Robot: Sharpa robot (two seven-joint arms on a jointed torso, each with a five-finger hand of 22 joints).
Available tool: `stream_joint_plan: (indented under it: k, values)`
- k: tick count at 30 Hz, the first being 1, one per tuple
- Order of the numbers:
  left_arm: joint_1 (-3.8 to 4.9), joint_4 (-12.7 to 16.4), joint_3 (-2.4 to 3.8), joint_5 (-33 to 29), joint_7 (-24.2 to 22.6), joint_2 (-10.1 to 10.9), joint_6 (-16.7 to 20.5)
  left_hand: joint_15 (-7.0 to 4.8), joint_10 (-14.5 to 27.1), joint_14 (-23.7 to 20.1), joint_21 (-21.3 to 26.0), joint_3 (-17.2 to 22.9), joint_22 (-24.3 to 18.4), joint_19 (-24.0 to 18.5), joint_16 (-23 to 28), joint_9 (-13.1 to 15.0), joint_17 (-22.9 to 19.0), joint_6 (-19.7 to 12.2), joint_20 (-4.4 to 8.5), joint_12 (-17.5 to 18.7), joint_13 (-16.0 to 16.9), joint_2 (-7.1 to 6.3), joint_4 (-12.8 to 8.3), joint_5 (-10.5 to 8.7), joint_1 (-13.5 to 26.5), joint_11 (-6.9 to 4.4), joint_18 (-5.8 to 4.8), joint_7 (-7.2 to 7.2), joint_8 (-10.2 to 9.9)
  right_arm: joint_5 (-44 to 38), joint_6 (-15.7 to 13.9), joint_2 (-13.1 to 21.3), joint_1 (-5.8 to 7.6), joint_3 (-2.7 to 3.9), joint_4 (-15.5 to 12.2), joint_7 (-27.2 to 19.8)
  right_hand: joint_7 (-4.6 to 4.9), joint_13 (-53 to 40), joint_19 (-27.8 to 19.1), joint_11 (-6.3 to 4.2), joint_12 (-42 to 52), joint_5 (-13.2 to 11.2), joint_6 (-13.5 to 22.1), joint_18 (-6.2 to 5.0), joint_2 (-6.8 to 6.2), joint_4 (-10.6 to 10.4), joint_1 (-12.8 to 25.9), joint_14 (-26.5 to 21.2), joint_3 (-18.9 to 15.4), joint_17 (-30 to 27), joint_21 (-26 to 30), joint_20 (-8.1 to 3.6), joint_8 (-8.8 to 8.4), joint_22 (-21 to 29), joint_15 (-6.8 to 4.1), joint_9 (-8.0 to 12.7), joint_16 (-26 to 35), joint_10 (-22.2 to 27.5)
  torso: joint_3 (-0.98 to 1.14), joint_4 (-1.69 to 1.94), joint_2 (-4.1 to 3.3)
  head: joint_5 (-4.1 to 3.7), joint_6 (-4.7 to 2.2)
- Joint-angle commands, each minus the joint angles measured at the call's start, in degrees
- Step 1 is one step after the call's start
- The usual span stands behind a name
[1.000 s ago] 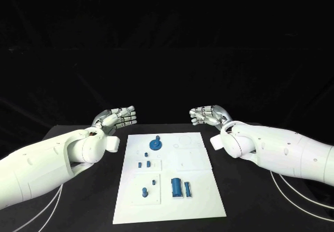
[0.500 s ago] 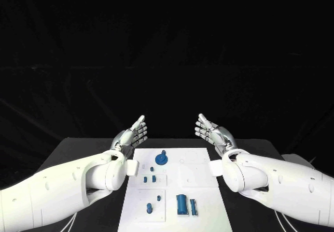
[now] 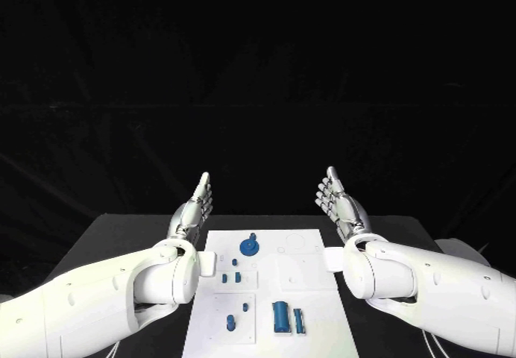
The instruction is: Assemble the parts on the task board
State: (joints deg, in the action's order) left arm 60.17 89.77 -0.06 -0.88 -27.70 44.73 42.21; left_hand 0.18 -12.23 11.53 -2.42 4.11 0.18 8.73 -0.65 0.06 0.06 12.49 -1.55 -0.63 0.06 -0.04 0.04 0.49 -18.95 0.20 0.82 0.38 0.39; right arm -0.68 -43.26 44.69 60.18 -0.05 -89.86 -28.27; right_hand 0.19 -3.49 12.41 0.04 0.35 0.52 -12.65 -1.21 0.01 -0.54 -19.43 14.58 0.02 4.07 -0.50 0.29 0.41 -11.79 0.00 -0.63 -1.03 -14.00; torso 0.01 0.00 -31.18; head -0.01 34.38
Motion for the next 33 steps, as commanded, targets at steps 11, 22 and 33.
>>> stream_joint_plan:
  k: [11,22,33]
  values:
    - [-0.01,0.18,0.06,0.88,-2.10,-0.04,1.91,-0.18,6.75,-6.31,2.42,-4.11,-0.18,-4.66,0.65,-0.06,-0.06,-6.90,1.55,0.63,-0.06,0.04,-0.04,-0.49,10.53,-0.20,-0.82,-0.38,-0.39,0.68,-0.86,0.00,-0.02,0.05,-0.09,-1.52,-0.19,3.49,-6.74,-0.04,-0.35,-0.52,6.96,1.21,-0.01,0.54,10.65,-8.02,-0.02,-4.07,0.50,-0.29,-0.41,6.48,0.00,0.63,1.03,7.71,-0.01,0.00,0.00,0.01,0.00]
    - [-0.01,0.18,0.06,0.88,-2.10,-0.04,1.91,-0.18,12.23,-11.53,2.42,-4.11,-0.18,-8.73,0.65,-0.06,-0.06,-12.49,1.55,0.63,-0.06,0.04,-0.04,-0.49,18.95,-0.20,-0.82,-0.38,-0.39,0.68,-0.86,0.00,-0.02,0.05,-0.09,-1.52,-0.19,3.49,-12.41,-0.04,-0.35,-0.52,12.65,1.21,-0.01,0.54,19.43,-14.58,-0.02,-4.07,0.50,-0.29,-0.41,11.79,0.00,0.63,1.03,14.00,-0.01,0.00,0.00,0.01,0.00]
    - [-0.01,0.18,0.06,0.88,-2.10,-0.04,1.91,-0.18,12.23,-11.53,2.42,-4.11,-0.18,-8.73,0.65,-0.06,-0.06,-12.49,1.55,0.63,-0.06,0.04,-0.04,-0.49,18.95,-0.20,-0.82,-0.38,-0.39,0.68,-0.86,0.00,-0.02,0.05,-0.09,-1.52,-0.19,3.49,-12.41,-0.04,-0.35,-0.52,12.65,1.21,-0.01,0.54,19.43,-14.58,-0.02,-4.07,0.50,-0.29,-0.41,11.79,0.00,0.63,1.03,14.00,-0.01,0.00,0.00,0.01,0.00]
